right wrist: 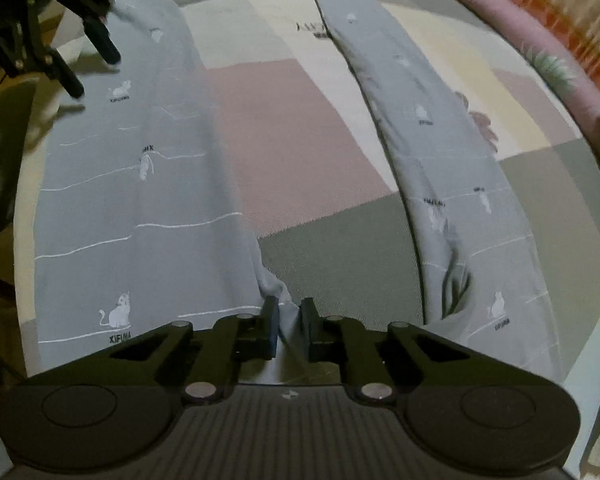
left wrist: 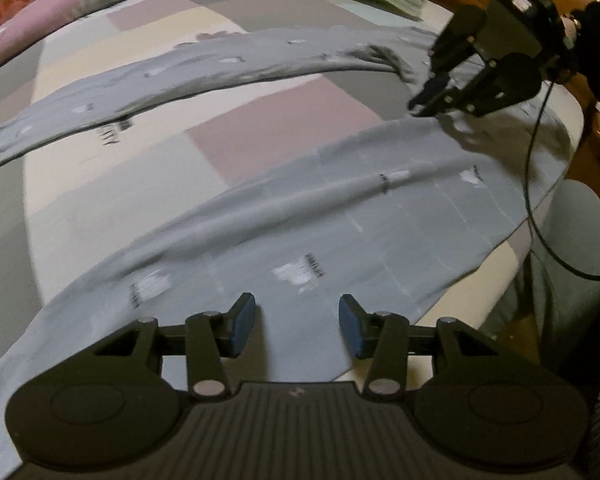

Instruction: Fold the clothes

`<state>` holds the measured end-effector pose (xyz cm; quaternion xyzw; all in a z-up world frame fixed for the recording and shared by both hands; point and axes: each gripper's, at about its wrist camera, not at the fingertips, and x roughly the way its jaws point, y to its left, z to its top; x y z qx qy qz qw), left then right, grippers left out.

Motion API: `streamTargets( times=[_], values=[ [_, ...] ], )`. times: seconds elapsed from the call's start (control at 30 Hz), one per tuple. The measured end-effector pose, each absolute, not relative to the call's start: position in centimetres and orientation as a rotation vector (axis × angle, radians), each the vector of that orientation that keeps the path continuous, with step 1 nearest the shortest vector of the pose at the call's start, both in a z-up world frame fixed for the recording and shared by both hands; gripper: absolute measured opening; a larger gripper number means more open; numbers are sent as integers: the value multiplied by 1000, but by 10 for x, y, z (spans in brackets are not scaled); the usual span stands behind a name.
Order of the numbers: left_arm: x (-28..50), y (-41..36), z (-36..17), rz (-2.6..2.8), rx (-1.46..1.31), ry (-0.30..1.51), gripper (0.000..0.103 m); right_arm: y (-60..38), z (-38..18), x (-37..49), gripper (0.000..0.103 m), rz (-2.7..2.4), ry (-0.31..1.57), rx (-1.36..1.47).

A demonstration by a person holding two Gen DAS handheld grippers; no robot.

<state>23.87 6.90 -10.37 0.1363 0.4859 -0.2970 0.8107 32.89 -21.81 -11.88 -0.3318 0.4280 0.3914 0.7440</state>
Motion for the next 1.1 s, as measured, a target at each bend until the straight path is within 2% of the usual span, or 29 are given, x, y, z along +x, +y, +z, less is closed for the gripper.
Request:
streamTargets(
  times=[0.17,0.23,0.53,0.9,1.03,1.07,1.1],
  values=[
    [244,58,-106,-652,306,1050,47,-241,-112,358,14,725,910,-501],
    [242,59,-103,-645,312,1046,47,-240,-115,355,22,707,911,-505],
    [228,102,-93,-490,329,1021,48,-213,-94,293,29,666,809,-478],
    [199,179,-102,-279,285,970,49,-121,-125,205,29,818,800,-446],
    [201,208,-116,-246,154,944,52,-112,-132,202,28,756,793,-406],
    [200,214,-118,-248,117,935,52,-112,-133,202,25,735,798,-397],
    [197,217,-118,-247,106,934,51,-112,-133,199,17,728,808,-382]
  ],
)
